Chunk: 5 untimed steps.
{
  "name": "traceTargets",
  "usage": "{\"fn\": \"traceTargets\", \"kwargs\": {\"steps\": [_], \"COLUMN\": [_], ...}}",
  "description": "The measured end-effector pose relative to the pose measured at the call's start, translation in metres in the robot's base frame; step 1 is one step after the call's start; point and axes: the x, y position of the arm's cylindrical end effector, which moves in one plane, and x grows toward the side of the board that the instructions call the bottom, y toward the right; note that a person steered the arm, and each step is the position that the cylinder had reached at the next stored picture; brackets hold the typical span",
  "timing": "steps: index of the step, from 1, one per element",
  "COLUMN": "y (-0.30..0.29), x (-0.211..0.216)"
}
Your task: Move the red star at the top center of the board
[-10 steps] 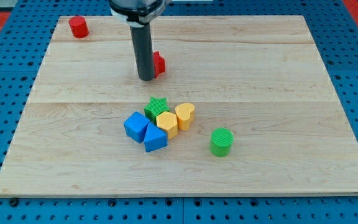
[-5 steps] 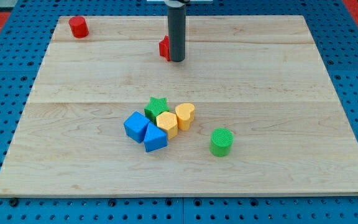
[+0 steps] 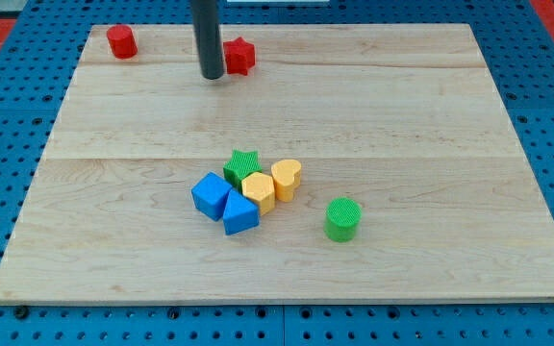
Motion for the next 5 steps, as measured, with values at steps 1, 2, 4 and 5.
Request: {"fn": "traceTargets", "kwargs": {"steps": [1, 2, 4, 5], "y": [-0.011, 0.014, 0.049, 0.054], "x": [-0.007, -0.023, -0.044, -0.044]}}
